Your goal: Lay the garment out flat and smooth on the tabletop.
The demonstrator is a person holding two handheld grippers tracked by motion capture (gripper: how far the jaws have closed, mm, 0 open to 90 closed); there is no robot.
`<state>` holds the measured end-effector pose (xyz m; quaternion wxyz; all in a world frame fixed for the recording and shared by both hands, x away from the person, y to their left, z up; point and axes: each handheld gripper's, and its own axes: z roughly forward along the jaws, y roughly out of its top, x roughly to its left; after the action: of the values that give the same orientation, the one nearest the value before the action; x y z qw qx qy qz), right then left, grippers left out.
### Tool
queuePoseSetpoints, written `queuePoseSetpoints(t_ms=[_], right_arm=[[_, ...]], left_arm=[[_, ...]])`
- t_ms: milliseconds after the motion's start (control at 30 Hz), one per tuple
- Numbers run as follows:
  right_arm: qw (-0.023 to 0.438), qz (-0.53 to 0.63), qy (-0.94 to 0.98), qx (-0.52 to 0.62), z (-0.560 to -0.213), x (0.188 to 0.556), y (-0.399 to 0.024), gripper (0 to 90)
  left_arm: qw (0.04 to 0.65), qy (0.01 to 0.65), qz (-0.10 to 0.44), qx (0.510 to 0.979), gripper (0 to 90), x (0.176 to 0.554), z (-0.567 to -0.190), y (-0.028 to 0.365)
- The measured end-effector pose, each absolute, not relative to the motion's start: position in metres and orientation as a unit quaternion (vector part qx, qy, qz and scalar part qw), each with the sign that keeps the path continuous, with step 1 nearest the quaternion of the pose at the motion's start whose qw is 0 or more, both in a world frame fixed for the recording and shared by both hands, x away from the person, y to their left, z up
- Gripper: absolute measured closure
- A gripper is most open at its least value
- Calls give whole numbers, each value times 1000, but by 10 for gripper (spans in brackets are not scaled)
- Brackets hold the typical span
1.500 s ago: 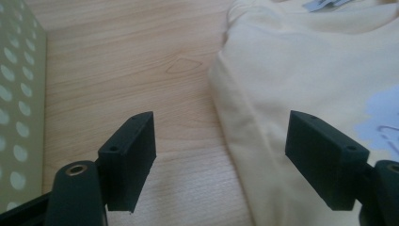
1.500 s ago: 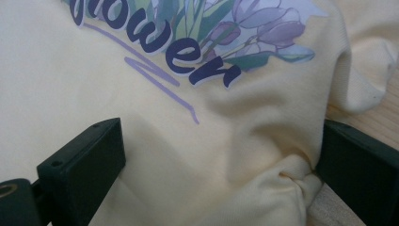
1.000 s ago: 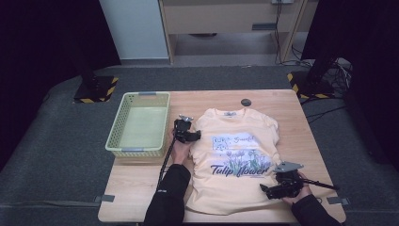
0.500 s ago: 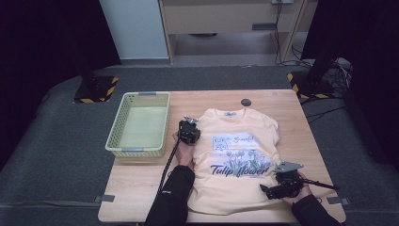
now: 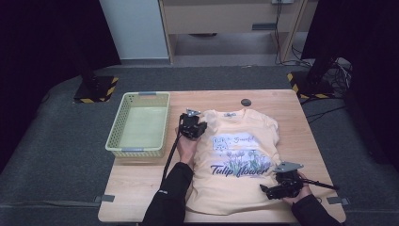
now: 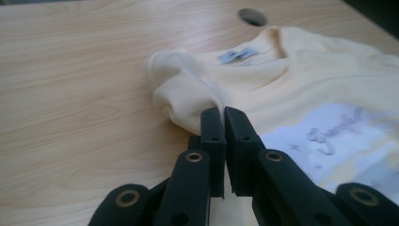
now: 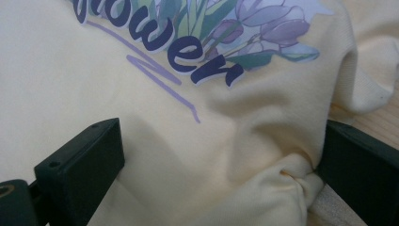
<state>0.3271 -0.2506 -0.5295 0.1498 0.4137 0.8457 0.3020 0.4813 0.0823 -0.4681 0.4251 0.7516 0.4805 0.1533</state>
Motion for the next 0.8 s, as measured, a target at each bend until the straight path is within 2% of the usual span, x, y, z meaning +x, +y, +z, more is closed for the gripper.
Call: queuePoseSetpoints(t_ms=[167, 400, 700, 800], right_arm=[[151, 303, 846, 413, -530, 327, -251, 33], [150, 303, 846, 412, -530, 326, -251, 33], [149, 304, 846, 413, -530, 326, -251, 33], [149, 304, 846, 412, -530, 326, -251, 33]], left_arm=[[429, 449, 138, 772, 868, 469, -468, 49], [413, 435, 118, 792, 863, 463, -490, 13], [397, 421, 111, 808, 849, 461, -515, -5], [397, 413, 99, 814, 794, 461, -520, -9]])
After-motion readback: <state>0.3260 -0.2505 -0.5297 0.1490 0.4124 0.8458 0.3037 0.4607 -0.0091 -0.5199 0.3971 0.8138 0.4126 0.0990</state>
